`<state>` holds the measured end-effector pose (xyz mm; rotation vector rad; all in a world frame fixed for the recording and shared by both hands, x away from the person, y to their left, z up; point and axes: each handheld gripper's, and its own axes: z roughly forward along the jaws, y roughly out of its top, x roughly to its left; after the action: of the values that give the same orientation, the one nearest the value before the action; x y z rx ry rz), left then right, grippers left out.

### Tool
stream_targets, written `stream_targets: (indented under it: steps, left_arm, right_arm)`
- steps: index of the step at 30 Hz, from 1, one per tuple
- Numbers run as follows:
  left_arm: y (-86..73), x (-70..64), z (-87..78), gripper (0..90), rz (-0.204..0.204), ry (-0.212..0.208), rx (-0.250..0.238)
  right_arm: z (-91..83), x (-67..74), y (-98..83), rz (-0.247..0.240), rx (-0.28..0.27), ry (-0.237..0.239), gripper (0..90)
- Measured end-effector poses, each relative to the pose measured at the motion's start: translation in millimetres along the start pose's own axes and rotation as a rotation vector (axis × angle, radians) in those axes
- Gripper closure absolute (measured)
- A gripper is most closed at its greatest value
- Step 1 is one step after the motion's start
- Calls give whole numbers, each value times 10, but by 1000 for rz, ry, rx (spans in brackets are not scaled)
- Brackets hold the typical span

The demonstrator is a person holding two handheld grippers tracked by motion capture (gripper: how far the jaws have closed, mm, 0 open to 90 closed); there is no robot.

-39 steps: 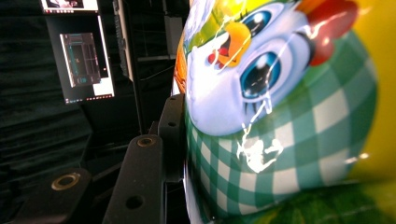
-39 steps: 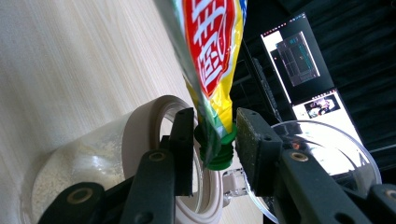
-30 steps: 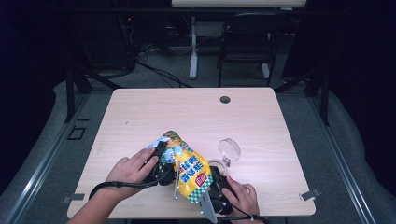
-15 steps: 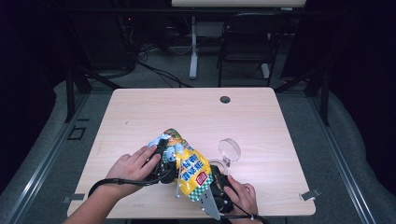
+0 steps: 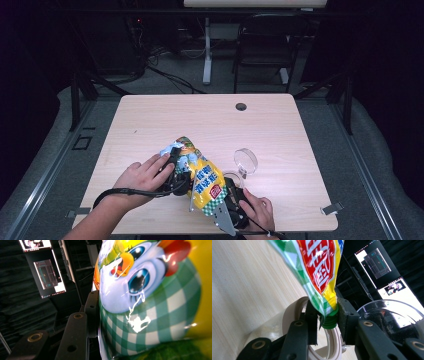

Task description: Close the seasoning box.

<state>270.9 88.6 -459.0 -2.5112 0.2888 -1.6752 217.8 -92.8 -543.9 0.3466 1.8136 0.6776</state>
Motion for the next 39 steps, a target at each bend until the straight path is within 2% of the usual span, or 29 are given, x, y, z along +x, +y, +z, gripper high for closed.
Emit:
stream_targets:
  steps: [3,8,11,15,22,29,30,33,34,39]
  left_arm:
    - [9,11,1,647,9,-4,2]
    - [17,23,1,647,18,-4,4]
    - [22,33,0,647,25,-5,6]
    - [29,43,-1,647,31,-4,6]
    - [42,55,0,646,41,-8,10]
    - [54,68,5,646,39,-8,7]
    - [59,75,3,646,49,-6,9]
    - [65,81,0,646,50,-4,10]
    - [67,84,-1,646,52,-5,11]
    - [77,92,-3,646,54,-2,8]
  right_arm:
    - [-9,-9,4,-7,15,-1,715]
    - [5,-3,-1,17,1,6,715]
    - [-5,-11,4,9,15,4,715]
    - [4,-12,-3,30,3,11,715]
    - [-4,-28,-5,37,17,15,715]
    - [8,-49,-19,85,5,30,714]
    - [-3,-63,-13,76,24,32,714]
    - [-3,-69,-17,86,22,33,714]
    - [7,-65,-23,104,9,36,714]
    - [-3,-79,-20,112,21,36,714]
